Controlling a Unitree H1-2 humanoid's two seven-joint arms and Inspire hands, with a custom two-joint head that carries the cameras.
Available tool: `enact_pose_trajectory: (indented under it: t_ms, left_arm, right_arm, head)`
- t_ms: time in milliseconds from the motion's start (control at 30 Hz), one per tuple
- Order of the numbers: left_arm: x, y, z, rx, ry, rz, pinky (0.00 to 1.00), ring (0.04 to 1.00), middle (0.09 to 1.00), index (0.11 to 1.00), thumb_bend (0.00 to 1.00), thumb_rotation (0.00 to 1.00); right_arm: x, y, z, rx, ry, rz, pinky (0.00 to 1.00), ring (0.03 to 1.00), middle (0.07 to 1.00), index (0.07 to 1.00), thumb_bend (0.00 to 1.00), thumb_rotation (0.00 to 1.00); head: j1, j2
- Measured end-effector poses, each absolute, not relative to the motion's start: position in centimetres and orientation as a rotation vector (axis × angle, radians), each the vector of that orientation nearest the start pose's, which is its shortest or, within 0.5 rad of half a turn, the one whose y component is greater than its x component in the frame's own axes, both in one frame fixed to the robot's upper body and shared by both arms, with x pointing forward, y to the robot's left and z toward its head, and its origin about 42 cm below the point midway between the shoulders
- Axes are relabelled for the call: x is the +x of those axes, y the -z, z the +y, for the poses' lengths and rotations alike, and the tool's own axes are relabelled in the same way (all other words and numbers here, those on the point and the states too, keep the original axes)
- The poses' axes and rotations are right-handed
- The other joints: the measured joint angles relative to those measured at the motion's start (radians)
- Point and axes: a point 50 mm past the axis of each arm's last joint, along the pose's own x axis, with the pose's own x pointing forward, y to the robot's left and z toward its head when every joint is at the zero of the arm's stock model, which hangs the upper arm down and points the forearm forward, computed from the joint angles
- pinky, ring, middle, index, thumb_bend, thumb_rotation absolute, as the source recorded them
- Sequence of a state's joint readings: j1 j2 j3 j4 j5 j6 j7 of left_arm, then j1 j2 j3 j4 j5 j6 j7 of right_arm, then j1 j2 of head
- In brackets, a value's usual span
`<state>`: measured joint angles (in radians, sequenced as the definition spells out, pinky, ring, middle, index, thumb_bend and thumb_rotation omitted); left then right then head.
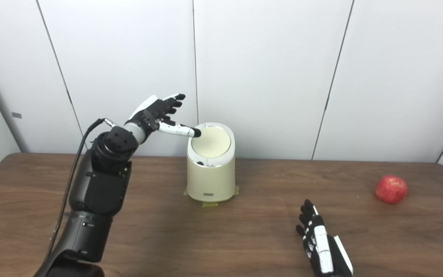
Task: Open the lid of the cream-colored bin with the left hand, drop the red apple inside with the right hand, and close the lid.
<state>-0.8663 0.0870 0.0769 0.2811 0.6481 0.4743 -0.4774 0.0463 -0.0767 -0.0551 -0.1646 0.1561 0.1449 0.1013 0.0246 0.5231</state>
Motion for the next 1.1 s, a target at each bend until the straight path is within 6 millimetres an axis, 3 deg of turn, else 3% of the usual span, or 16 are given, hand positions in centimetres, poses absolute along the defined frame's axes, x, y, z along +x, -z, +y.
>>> enact_pose_trajectory:
  t_ms: [267, 500, 667, 1100]
  left_arm:
    - [51.6, -33.1, 17.0, 0.682, 0.233, 0.057, 0.93, 0.968, 0.973, 0.987, 0.8, 0.13]
    - [52.3, -34.9, 14.6, 0.772, 0.261, 0.032, 0.9, 0.945, 0.957, 0.96, 0.85, 0.05]
    - [52.3, -34.3, 12.9, 0.874, 0.291, 0.035, 0.85, 0.93, 0.954, 0.944, 0.85, 0.05]
    - [52.0, -33.0, 10.6, 1.113, 0.323, 0.007, 0.87, 0.952, 0.944, 0.915, 0.91, 0.04]
  right_arm:
    - [26.8, -12.1, -24.3, 0.078, -0.06, 0.017, 0.98, 1.0, 1.0, 1.0, 0.65, 1.0]
    - [26.8, -12.1, -24.0, 0.085, -0.059, 0.016, 0.97, 1.0, 1.0, 1.0, 0.67, 1.0]
    - [26.8, -12.2, -24.0, 0.085, -0.06, 0.016, 0.96, 1.0, 1.0, 1.0, 0.66, 1.0]
    - [26.8, -12.7, -23.8, 0.094, -0.042, 0.023, 0.94, 1.0, 1.0, 1.0, 0.68, 1.0]
  head:
    - [-0.006, 0.003]
    - [-0.012, 0.009]
    - [-0.014, 0.012]
    - [-0.018, 0.023]
